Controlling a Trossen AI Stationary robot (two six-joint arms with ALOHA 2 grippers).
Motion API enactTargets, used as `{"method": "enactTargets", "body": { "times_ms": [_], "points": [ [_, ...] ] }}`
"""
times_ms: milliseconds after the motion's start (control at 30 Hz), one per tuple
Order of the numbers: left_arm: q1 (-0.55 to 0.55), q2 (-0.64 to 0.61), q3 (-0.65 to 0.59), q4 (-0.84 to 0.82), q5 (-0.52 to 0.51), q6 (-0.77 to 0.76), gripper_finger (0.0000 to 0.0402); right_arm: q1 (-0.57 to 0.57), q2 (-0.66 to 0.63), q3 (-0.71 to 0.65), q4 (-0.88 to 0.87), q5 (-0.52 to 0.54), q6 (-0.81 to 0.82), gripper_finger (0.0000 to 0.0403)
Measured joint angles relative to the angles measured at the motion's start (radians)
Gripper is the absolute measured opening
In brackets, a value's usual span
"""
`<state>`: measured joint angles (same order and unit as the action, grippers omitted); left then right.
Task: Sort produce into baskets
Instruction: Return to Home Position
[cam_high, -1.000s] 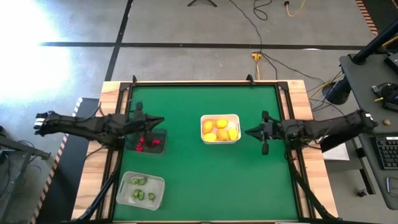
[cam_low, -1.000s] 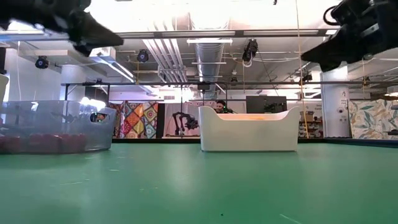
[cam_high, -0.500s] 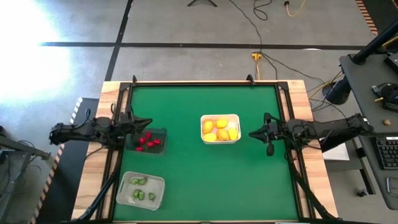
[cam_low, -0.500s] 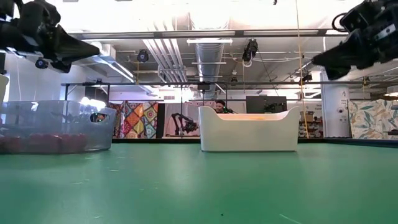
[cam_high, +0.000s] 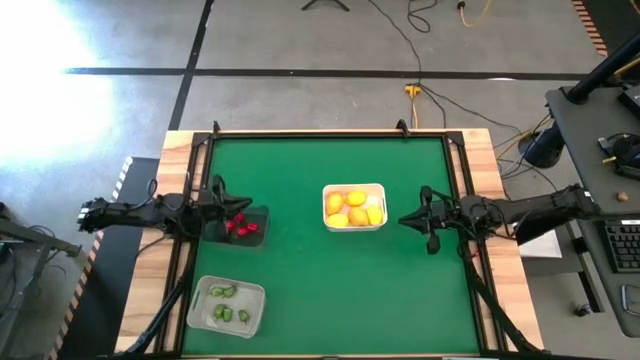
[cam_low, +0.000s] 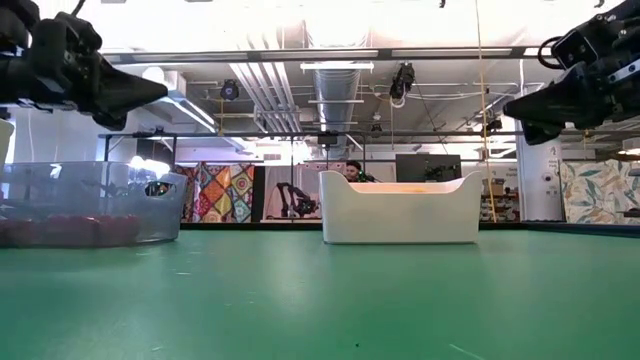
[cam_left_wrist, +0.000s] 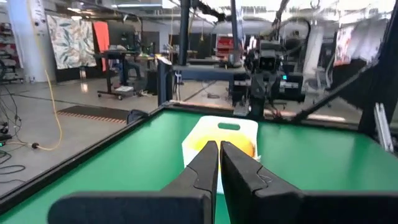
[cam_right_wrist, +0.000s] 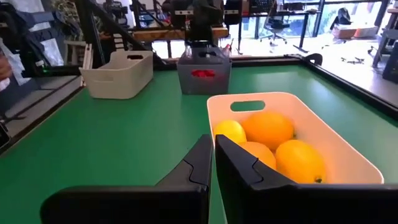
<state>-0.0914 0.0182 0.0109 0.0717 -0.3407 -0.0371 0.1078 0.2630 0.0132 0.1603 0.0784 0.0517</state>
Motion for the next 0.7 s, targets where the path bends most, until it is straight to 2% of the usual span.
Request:
{"method": "enactTargets", "body": {
  "times_ms": [700],
  "points": [
    [0.000, 0.116, 0.025, -0.017, 0.017, 0.010, 0.0002, 0.001, 0.008, -0.001, 0.001, 0.000, -0.045, 0.0013]
  ]
}}
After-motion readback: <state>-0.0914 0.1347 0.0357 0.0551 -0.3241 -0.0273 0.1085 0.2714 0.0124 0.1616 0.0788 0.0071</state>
